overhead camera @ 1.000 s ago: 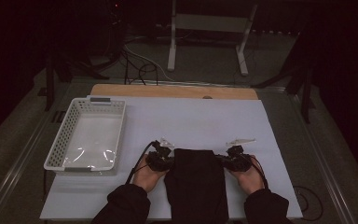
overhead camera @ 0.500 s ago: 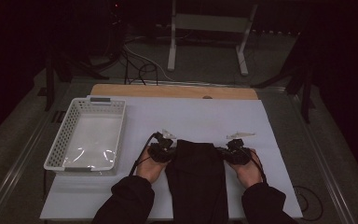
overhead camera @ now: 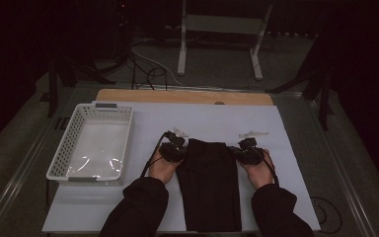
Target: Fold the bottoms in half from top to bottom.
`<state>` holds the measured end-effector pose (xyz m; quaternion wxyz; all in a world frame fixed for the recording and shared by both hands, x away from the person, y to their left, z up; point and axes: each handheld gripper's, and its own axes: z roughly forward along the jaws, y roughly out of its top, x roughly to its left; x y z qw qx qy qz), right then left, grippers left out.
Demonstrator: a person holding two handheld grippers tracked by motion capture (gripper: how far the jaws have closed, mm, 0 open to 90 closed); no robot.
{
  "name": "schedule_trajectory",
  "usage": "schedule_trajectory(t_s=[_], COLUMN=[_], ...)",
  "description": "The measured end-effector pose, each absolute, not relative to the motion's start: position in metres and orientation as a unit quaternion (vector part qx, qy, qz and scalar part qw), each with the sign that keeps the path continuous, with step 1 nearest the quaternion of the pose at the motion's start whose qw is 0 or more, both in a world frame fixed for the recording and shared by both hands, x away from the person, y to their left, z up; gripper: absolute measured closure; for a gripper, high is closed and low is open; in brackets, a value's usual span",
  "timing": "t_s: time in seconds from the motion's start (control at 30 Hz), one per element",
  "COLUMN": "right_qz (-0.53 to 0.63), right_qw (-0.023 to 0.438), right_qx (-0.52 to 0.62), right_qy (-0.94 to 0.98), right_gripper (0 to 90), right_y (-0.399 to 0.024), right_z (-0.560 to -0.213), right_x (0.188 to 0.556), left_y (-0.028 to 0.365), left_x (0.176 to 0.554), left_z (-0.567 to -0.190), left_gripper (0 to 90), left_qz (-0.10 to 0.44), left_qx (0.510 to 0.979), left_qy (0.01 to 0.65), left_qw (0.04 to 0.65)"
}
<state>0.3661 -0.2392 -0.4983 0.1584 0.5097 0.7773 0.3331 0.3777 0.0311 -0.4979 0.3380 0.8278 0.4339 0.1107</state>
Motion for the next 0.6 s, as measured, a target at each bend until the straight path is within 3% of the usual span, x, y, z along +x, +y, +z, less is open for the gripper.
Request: schedule_trajectory(t_s=[0.3, 0.4, 0.43, 0.6], right_qz=[0.322, 0.316, 0.315, 0.333], right_qw=[0.177, 0.177, 0.184, 0.189], right_qx=[0.519, 0.519, 0.525, 0.542], right_qy=[0.772, 0.774, 0.769, 0.748], right_gripper=[86.3, 81.9, 76.4, 64.0], right_y=[-0.238, -0.239, -0.24, -0.248], right_z=[-0.501, -0.502, -0.5, -0.493], right_x=[0.377, 0.377, 0.377, 0.376], left_y=[0.025, 0.029, 0.03, 0.039], left_x=[0.387, 0.387, 0.387, 0.386], left_z=[-0.501, -0.501, -0.499, -0.489], left_gripper=[85.3, 73.3, 66.6, 58.3], left_qz=[0.125, 0.124, 0.124, 0.127], left_qx=[0.825, 0.82, 0.819, 0.802], left_qy=[0.442, 0.451, 0.453, 0.467], left_qw=[0.33, 0.329, 0.33, 0.349])
